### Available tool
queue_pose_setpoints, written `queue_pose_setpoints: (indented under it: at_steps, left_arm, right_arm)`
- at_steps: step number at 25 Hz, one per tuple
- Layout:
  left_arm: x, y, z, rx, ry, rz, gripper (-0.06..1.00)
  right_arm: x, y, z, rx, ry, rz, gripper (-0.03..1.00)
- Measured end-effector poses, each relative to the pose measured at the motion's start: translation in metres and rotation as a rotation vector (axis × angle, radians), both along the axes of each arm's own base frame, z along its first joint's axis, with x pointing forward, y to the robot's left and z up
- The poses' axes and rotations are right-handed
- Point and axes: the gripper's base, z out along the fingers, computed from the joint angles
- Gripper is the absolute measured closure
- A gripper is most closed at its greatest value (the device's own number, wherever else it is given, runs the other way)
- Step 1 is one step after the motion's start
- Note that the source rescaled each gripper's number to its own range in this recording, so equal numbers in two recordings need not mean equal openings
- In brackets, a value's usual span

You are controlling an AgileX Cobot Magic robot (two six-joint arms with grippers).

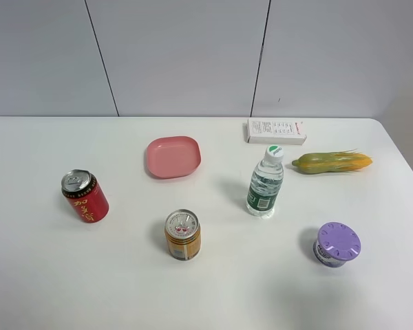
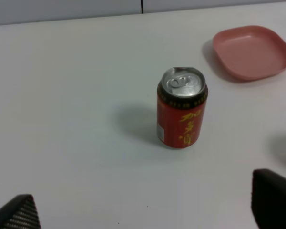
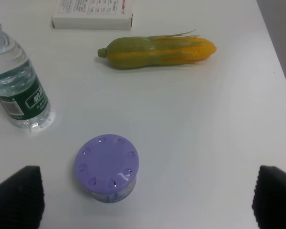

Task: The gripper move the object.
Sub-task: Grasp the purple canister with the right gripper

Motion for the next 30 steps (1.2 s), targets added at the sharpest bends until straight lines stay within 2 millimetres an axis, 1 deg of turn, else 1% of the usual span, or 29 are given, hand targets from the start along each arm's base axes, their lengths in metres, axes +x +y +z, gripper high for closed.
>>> queue_pose_setpoints:
  at_steps: [1,19,22,24,25,28,30]
  left_arm:
    - [0.0,0.0,0.0,0.0,0.0,0.0,-0.06]
    - [0.0,0.0,0.0,0.0,0.0,0.0,-0.06]
    - [0.0,0.0,0.0,0.0,0.0,0.0,-0.06]
    - [0.0,0.0,0.0,0.0,0.0,0.0,-0.06]
    - [0.0,0.0,0.0,0.0,0.0,0.0,-0.06]
    - [0.0,0.0,0.0,0.0,0.0,0.0,-0.06]
    - [0.0,0.0,0.0,0.0,0.0,0.0,-0.06]
  right_arm:
    - [0.0,0.0,0.0,0.0,0.0,0.0,0.05]
    - [0.0,0.0,0.0,0.0,0.002,0.0,0.05]
    - [0.01,0.001,0.001,-0.004,0.071,0.0,0.05]
    - [0.018,0.001,0.008,-0.008,0.133,0.0,0.05]
    - [0.023,0.001,0.015,-0.01,0.154,0.0,0.05]
    - [0.04,0.002,0.043,-0.012,0.184,-0.001,0.05]
    - [0.051,0.003,0.066,-0.013,0.201,-0.001,0.05]
